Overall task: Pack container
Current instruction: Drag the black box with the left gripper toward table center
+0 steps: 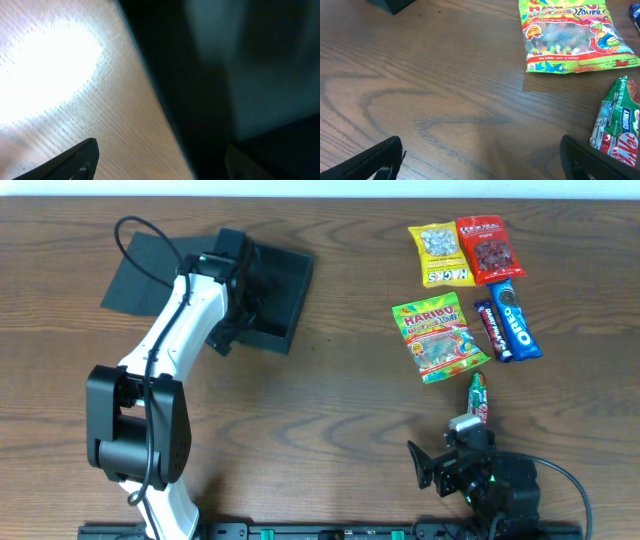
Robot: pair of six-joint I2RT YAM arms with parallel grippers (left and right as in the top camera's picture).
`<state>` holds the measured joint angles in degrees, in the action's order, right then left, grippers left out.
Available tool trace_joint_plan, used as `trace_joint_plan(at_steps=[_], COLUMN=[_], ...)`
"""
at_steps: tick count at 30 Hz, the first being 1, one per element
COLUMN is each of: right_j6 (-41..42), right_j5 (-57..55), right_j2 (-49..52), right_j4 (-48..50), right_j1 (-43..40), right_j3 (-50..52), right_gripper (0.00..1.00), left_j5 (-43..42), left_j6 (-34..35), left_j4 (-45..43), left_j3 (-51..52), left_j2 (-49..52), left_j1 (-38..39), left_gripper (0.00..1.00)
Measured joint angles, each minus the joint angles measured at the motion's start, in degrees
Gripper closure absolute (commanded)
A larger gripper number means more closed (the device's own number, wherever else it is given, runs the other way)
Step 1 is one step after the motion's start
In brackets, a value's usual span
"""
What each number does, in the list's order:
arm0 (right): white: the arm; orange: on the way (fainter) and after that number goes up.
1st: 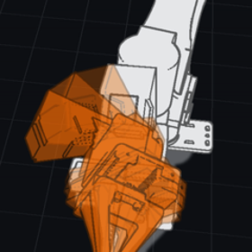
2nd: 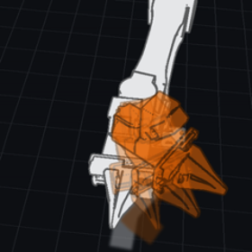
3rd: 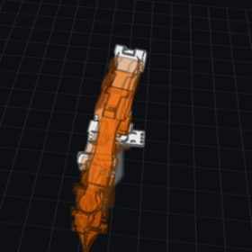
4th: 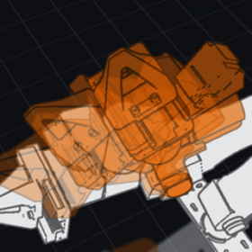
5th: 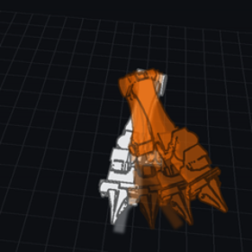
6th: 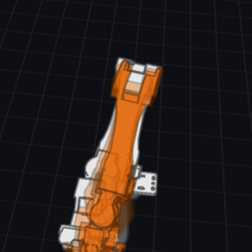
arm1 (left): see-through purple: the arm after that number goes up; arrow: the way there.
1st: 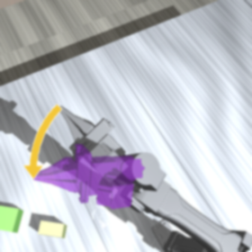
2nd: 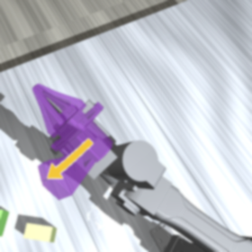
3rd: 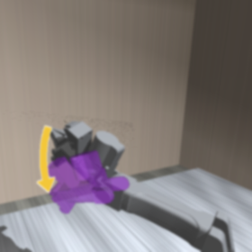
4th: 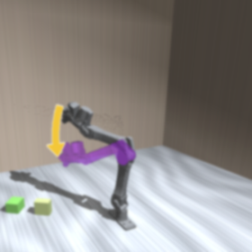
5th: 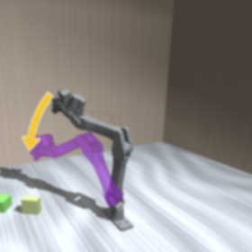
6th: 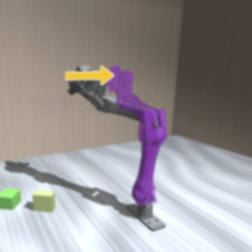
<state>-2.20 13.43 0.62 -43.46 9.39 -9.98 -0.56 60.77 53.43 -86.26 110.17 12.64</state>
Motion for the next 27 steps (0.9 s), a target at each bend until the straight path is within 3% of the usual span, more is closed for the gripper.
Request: trace_joint_plan(at_steps=[2, 7, 9, 15, 27], right_j6=[0.0, 0.0, 0.0, 0.0, 0.0], right_j5=[0.0, -0.02, 0.0, -0.02, 0.0], right_j2=[0.0, 0.0, 0.0, 0.0, 0.0], right_j4=[0.0, 0.0, 0.0, 0.0, 0.0], right_j1=[0.0, 0.0, 0.0, 0.0, 0.0], right_j3=[0.0, 0.0, 0.0, 0.0, 0.0], right_gripper=[0.01, 0.01, 0.01, 0.01, 0.01], left_j5=[-0.96, -2.27, -2.75, -3.69, 1.57], left_j6=[1.36, 2.16, 2.54, 0.52, -15.06], left_j4=[-1.64, -6.21, -6.58, -6.25, 1.25], left_j3=[1.62, 4.87, 5.55, 6.36, 6.49], left_j2=[0.09, 0.24, 0.61, 1.22, 1.22], left_j1=[0.0, 0.0, 0.02, 0.02, 4.81], left_gripper=[0.34, 0.47, 0.62, 0.94, 0.94])
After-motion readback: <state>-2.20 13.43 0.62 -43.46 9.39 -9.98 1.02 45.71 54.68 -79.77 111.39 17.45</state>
